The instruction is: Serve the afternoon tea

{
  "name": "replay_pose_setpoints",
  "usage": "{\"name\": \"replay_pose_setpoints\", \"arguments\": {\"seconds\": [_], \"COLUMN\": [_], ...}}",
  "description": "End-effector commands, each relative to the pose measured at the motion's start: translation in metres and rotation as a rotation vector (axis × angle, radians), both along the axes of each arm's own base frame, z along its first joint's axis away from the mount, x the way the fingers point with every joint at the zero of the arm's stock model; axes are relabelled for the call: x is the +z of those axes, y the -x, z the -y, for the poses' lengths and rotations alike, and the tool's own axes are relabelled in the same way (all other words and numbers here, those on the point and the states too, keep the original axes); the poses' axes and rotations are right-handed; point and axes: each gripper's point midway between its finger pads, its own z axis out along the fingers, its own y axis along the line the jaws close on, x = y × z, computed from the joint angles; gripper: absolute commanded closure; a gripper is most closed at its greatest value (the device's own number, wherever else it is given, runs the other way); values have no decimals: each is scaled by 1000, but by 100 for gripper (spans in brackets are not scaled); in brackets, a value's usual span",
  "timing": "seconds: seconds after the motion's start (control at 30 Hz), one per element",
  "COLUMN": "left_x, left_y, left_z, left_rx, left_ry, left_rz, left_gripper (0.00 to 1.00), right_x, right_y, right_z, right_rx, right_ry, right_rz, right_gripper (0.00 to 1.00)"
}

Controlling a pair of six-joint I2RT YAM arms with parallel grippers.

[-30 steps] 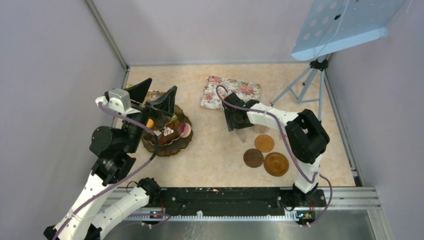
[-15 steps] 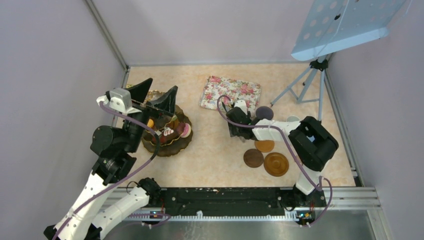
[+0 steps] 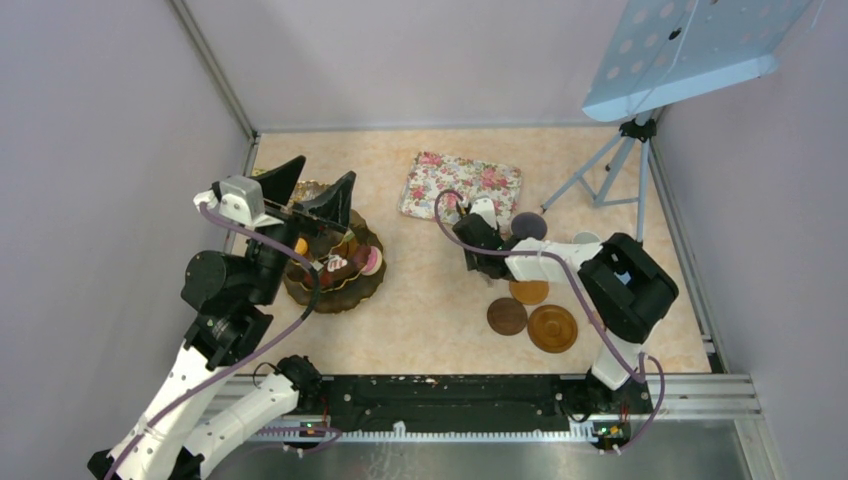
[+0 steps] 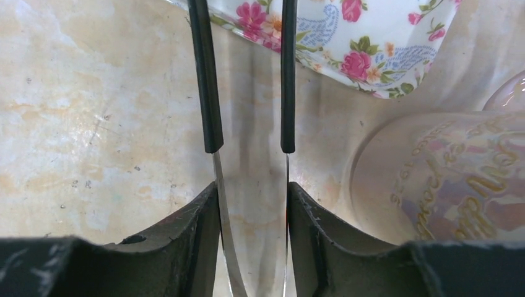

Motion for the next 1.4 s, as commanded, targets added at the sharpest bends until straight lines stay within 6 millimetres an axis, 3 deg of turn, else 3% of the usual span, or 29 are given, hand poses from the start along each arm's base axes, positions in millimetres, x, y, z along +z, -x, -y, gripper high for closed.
{"name": "replay_pose_setpoints", "arguments": {"seconds": [0.0,0.2,0.47,1.37], "left_x": [4,5,5,5], "left_y": [-1,0,0,0], "left_z": [-1,-1,0,0], "left_rx": [10,8,4,5], "left_ry": [7,8,8,9], "left_rz": [22,23,22,23], "left_gripper": [1,1,1,1], "right_x": [51,70,81,70], "right_y": [-8,-10,-20,-32], "right_z": [-8,-8,-2,-3], "right_rx": [-5,13,4,65], "right_ry": [-13,-17,-37,85], "right_rz": [8,-66,-161,-324], "right_gripper": [61,59,56,56]}}
